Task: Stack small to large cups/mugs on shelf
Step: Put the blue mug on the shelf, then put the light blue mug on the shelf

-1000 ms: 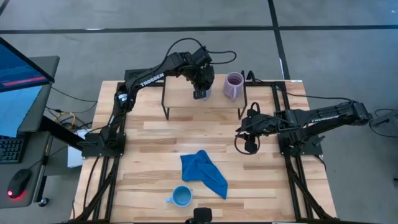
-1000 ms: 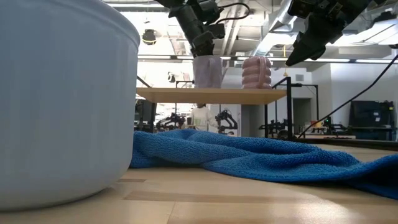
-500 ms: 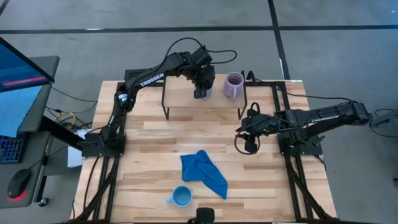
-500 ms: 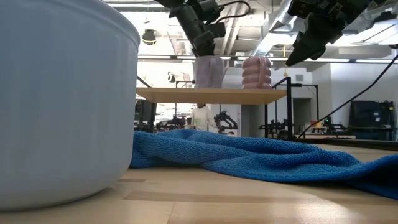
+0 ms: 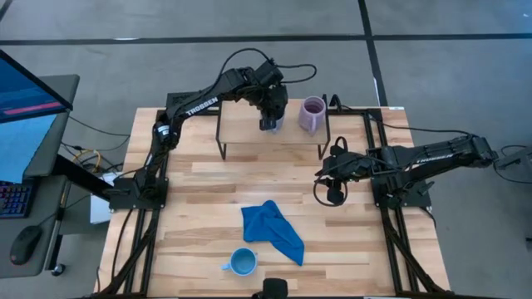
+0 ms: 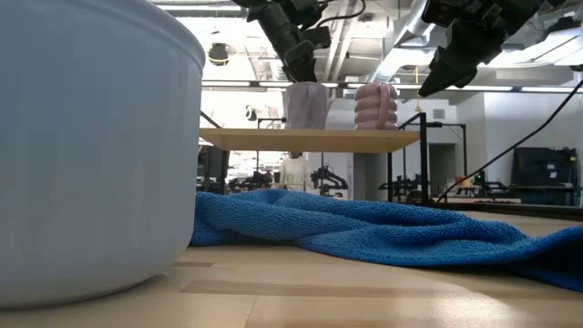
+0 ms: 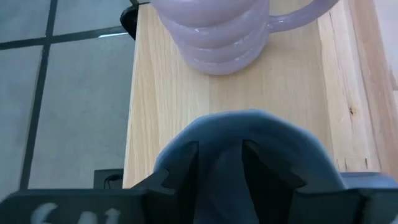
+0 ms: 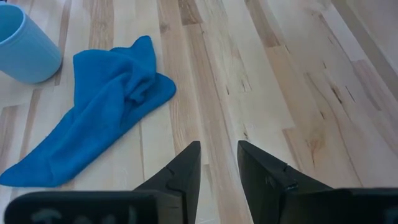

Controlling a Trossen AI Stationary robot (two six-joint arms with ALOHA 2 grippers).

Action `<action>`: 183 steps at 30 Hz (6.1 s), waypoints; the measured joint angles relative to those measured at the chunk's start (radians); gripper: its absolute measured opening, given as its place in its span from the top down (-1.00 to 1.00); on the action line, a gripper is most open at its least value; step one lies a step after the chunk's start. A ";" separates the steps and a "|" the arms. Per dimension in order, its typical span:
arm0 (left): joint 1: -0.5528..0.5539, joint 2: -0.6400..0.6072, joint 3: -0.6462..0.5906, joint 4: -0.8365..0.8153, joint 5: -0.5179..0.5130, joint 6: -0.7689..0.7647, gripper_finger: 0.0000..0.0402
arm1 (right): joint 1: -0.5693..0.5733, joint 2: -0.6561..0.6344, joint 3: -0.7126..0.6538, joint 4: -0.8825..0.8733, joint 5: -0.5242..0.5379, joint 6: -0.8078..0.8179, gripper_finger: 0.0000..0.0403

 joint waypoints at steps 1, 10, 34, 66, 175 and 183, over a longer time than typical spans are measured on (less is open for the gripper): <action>-0.002 -0.001 0.000 0.005 0.000 0.001 0.44 | 0.000 0.000 0.000 0.000 0.000 0.000 0.36; -0.005 -0.011 -0.001 0.004 0.002 0.001 0.44 | -0.001 0.000 0.000 0.000 0.000 0.000 0.36; -0.009 -0.046 -0.001 -0.029 -0.045 0.016 0.44 | -0.001 0.000 0.000 0.000 0.000 0.000 0.36; -0.077 -0.429 -0.053 -0.065 -0.030 -0.204 0.50 | 0.000 0.000 0.000 -0.031 0.000 0.000 0.36; -0.857 -0.722 -1.337 0.758 -0.009 -0.469 -0.14 | 0.044 0.000 0.000 0.092 0.000 0.072 0.36; -0.867 -0.722 -1.337 0.813 0.018 -0.478 -0.13 | 0.044 0.000 0.000 0.092 0.000 0.087 0.36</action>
